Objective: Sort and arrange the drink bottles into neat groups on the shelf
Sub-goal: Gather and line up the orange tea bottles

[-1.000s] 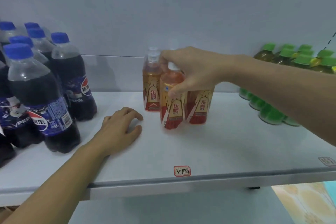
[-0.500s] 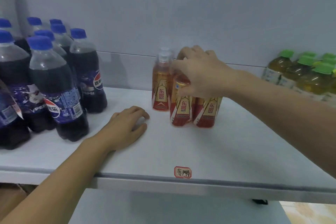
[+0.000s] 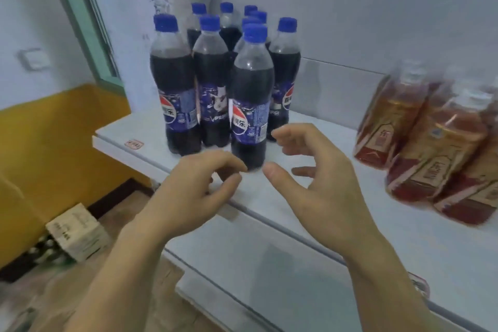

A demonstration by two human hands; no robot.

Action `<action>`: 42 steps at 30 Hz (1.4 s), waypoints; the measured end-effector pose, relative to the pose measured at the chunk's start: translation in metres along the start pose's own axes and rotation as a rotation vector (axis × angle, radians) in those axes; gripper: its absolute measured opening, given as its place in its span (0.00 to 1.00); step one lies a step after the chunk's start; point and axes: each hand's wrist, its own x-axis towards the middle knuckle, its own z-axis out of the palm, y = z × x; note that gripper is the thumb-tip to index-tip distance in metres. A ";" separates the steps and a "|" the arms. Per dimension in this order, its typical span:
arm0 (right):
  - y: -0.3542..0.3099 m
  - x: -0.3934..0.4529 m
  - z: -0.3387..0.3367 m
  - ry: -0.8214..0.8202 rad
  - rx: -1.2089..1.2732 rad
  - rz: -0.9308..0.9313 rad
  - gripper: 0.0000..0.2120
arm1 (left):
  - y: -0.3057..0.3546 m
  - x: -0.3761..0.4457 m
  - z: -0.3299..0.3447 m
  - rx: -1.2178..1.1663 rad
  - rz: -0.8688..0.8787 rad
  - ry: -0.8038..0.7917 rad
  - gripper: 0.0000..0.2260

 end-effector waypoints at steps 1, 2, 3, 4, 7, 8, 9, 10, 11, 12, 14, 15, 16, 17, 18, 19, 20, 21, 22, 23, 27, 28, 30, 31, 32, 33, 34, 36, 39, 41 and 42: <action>-0.007 0.005 0.015 0.001 0.055 -0.012 0.16 | -0.009 -0.005 -0.011 -0.013 -0.021 0.057 0.07; -0.014 0.011 0.031 -0.001 0.103 -0.029 0.16 | -0.019 -0.009 -0.021 -0.020 -0.038 0.115 0.06; -0.021 0.018 0.046 -0.011 0.140 -0.041 0.15 | -0.031 -0.013 -0.031 -0.023 -0.055 0.167 0.06; -0.028 0.025 0.062 -0.028 0.165 -0.050 0.15 | -0.044 -0.015 -0.042 -0.024 -0.073 0.209 0.06; -0.046 0.046 0.112 -0.079 0.218 -0.064 0.16 | -0.086 -0.015 -0.073 -0.017 -0.089 0.295 0.06; -0.051 0.053 0.129 -0.088 0.227 -0.064 0.16 | -0.101 -0.013 -0.082 -0.015 -0.083 0.311 0.06; -0.056 0.060 0.146 -0.094 0.233 -0.057 0.16 | -0.115 -0.010 -0.091 -0.017 -0.084 0.313 0.06; -0.061 0.068 0.162 -0.099 0.235 -0.047 0.16 | -0.130 -0.007 -0.099 -0.023 -0.083 0.306 0.07; -0.067 0.076 0.178 -0.102 0.236 -0.039 0.16 | -0.145 -0.003 -0.106 -0.032 -0.082 0.299 0.07; -0.073 0.085 0.193 -0.097 0.239 -0.031 0.16 | -0.160 0.002 -0.113 -0.046 -0.081 0.289 0.07; -0.083 0.103 0.220 -0.061 0.245 -0.022 0.18 | -0.190 0.016 -0.122 -0.090 -0.101 0.255 0.08; -0.086 0.112 0.232 -0.036 0.230 -0.021 0.20 | -0.204 0.025 -0.126 -0.114 -0.126 0.218 0.09; -0.088 0.121 0.242 -0.009 0.206 -0.014 0.22 | -0.216 0.034 -0.128 -0.128 -0.157 0.155 0.11; -0.088 0.130 0.251 0.030 0.186 0.000 0.24 | -0.225 0.042 -0.130 -0.114 -0.181 0.071 0.14; -0.089 0.137 0.259 0.086 0.175 0.020 0.25 | -0.232 0.052 -0.131 -0.085 -0.189 -0.014 0.17; -0.090 0.145 0.264 0.148 0.171 0.044 0.26 | -0.237 0.062 -0.132 -0.052 -0.185 -0.085 0.21; -0.092 0.154 0.268 0.210 0.163 0.066 0.27 | -0.242 0.074 -0.134 -0.030 -0.175 -0.136 0.25; -0.095 0.163 0.272 0.275 0.143 0.077 0.28 | -0.244 0.086 -0.134 -0.028 -0.164 -0.175 0.28; -0.096 0.175 0.275 0.351 0.102 0.069 0.28 | -0.246 0.100 -0.132 -0.053 -0.149 -0.204 0.31; -0.097 0.191 0.278 0.433 0.052 0.053 0.28 | -0.245 0.114 -0.130 -0.116 -0.125 -0.208 0.33; -0.095 0.259 0.286 0.595 -0.117 0.133 0.32 | -0.238 0.150 -0.100 -0.565 -0.293 -0.127 0.34; -0.094 0.271 0.286 0.575 -0.158 0.193 0.32 | -0.240 0.156 -0.091 -0.572 -0.344 -0.108 0.32; -0.087 0.282 0.286 0.528 -0.258 0.308 0.31 | -0.248 0.163 -0.078 -0.321 -0.317 -0.114 0.29; -0.085 0.283 0.286 0.530 -0.300 0.331 0.29 | -0.252 0.166 -0.073 -0.170 -0.268 -0.121 0.29; -0.083 0.281 0.287 0.554 -0.329 0.324 0.27 | -0.255 0.167 -0.073 -0.081 -0.220 -0.114 0.30; -0.083 0.277 0.288 0.591 -0.330 0.288 0.24 | -0.255 0.166 -0.075 -0.074 -0.179 -0.086 0.32; -0.085 0.273 0.290 0.630 -0.300 0.228 0.21 | -0.256 0.164 -0.078 -0.120 -0.162 -0.039 0.33; -0.093 0.261 0.294 0.703 -0.199 0.062 0.15 | -0.257 0.153 -0.092 -0.304 -0.140 0.121 0.30; -0.108 0.245 0.295 0.818 -0.050 -0.119 0.11 | -0.263 0.133 -0.119 -0.591 -0.033 0.410 0.29; -0.121 0.235 0.296 0.819 0.091 -0.155 0.09 | -0.272 0.116 -0.138 -0.536 0.062 0.512 0.35; -0.128 0.228 0.299 0.796 0.143 -0.159 0.09 | -0.277 0.108 -0.147 -0.517 0.076 0.538 0.36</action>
